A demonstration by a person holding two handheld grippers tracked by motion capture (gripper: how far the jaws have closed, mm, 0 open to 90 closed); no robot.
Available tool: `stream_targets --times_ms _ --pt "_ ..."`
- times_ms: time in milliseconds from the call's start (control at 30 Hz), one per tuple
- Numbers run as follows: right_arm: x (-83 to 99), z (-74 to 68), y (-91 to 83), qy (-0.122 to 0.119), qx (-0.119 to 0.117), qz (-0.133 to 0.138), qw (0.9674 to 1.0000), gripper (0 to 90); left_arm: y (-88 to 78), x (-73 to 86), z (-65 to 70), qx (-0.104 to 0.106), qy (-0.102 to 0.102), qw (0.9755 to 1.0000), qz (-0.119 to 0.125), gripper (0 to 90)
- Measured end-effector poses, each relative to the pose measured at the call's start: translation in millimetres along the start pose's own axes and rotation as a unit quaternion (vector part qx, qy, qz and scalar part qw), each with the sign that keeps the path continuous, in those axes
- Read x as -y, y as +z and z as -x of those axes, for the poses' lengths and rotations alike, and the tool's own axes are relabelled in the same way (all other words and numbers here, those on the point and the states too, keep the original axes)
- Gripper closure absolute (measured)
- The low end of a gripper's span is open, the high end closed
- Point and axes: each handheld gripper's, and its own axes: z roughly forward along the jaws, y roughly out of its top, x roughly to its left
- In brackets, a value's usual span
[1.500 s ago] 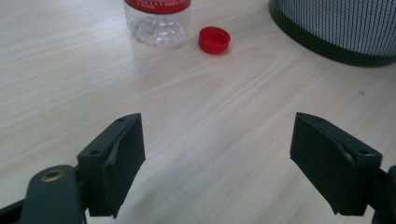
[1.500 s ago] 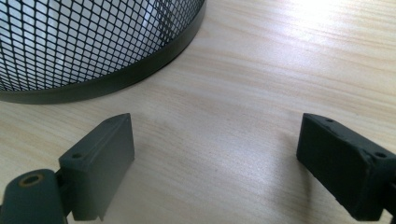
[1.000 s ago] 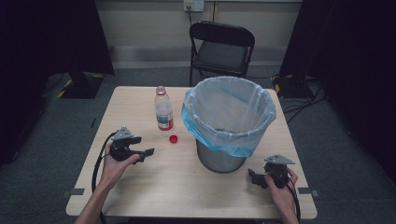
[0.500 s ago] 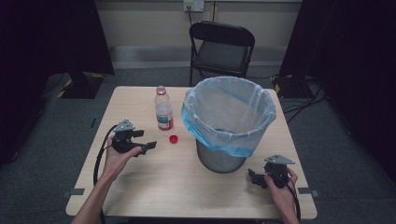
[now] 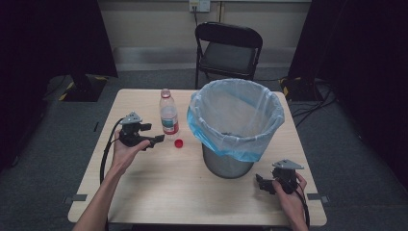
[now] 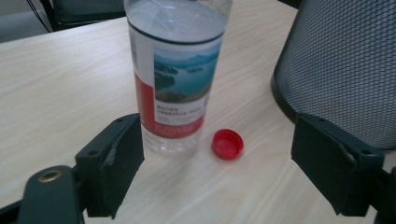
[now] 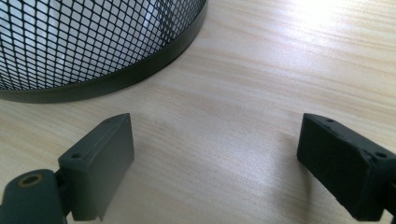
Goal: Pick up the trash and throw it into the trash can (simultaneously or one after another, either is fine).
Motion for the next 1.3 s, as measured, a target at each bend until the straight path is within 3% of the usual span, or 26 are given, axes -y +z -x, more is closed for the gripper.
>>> stream_targets --times_ms 200,300,333,433,500,667,800,967,1000,1133,1300 --pt "-0.1 0.4 0.2 -0.002 -0.002 0.000 1.0000 10.3 17.7 -6.9 -11.9 -0.002 0.011 0.9999 -0.011 16.5" --pt "-0.1 0.5 0.2 -0.002 -0.002 0.000 1.0000 10.3 26.2 -8.7 -17.8 0.007 -0.004 0.9999 -0.009 16.2" --pt "-0.1 0.5 0.2 -0.002 -0.002 0.000 1.0000 10.3 30.0 -9.7 -18.7 0.005 -0.008 1.0000 0.002 16.3" --pt "-0.2 0.6 0.3 -0.003 -0.002 0.000 1.0000 10.3 34.6 -9.3 -20.2 0.003 0.000 1.0000 0.002 16.2" --pt "-0.2 0.8 0.3 -0.003 -0.003 0.001 1.0000 10.3 40.9 -9.5 -23.0 0.014 -0.007 0.9998 -0.010 15.7" --pt "-0.2 0.8 0.3 -0.004 -0.003 0.001 1.0000 10.3 53.7 -13.1 -27.6 -0.006 -0.013 0.9999 0.009 15.9" --pt "-0.2 0.8 0.3 -0.004 -0.003 0.001 1.0000 10.3 61.0 -9.0 -31.9 0.006 -0.021 0.9998 0.002 15.5" --pt "-0.1 1.0 0.3 -0.004 -0.004 0.000 1.0000 10.3 71.4 -15.2 -28.4 0.016 -0.010 0.9998 -0.006 15.6" --pt "-0.2 1.1 0.2 -0.004 -0.004 0.000 1.0000 10.3 74.7 -18.5 -26.0 0.009 0.000 1.0000 0.002 15.7" --pt "-0.1 1.0 0.2 -0.004 -0.004 0.001 1.0000 10.3 83.4 -21.7 -25.9 0.012 -0.009 0.9999 -0.002 15.6" --pt "-0.1 1.0 0.2 -0.004 -0.004 0.001 1.0000 10.3 92.4 -22.9 -24.2 0.001 0.000 0.9999 -0.014 18.5"
